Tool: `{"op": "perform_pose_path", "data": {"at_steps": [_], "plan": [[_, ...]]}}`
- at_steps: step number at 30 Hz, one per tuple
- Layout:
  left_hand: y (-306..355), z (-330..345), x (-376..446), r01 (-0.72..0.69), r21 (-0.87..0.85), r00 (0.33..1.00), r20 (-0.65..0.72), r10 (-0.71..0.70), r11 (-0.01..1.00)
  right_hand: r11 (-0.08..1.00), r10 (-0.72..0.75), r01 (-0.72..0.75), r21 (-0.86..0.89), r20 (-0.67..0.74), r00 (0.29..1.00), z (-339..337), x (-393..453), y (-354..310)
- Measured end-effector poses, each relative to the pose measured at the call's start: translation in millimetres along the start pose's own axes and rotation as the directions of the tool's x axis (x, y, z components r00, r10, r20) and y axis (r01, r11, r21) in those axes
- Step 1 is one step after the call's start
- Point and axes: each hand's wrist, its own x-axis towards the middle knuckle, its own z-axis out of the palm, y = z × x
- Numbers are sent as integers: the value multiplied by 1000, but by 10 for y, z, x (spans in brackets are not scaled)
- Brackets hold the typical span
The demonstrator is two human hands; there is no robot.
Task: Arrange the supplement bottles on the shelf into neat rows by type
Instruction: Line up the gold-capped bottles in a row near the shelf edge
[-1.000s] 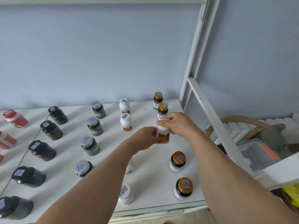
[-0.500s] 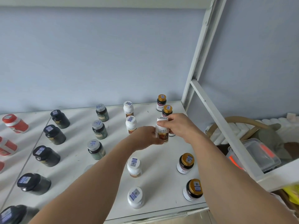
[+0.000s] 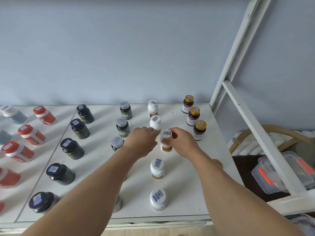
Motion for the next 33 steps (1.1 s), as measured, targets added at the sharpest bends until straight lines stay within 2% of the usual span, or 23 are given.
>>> {"op": "perform_pose_path", "data": {"at_steps": [11, 17, 21, 25, 29, 31, 33], "plan": [[-242, 57, -133, 89, -59, 996, 16, -88, 994, 999, 9, -10, 51, 11, 1000, 356, 25, -39], [-230, -48, -88, 87, -157, 996, -13, -91, 984, 998, 36, -37, 51, 28, 999, 339, 22, -34], [-118, -142, 54, 58, -159, 997, -39, -65, 986, 997, 45, -44, 61, -8, 999, 53, 39, -94], [90, -240, 281, 20, -201, 999, -43, -29, 979, 1000, 5, -5, 5, -121, 993, -390, 92, -125], [320, -261, 546, -17, -245, 1000, 3, 18, 969, 999, 14, -27, -46, -260, 965, -732, 174, 22], [427, -222, 673, -16, -291, 999, 44, 30, 957, 996, 35, -52, -65, -244, 969, -847, 228, 134], [535, -167, 802, 10, -350, 994, 108, 29, 937, 988, 73, -95, -126, -168, 983, -928, 291, 258]]}}
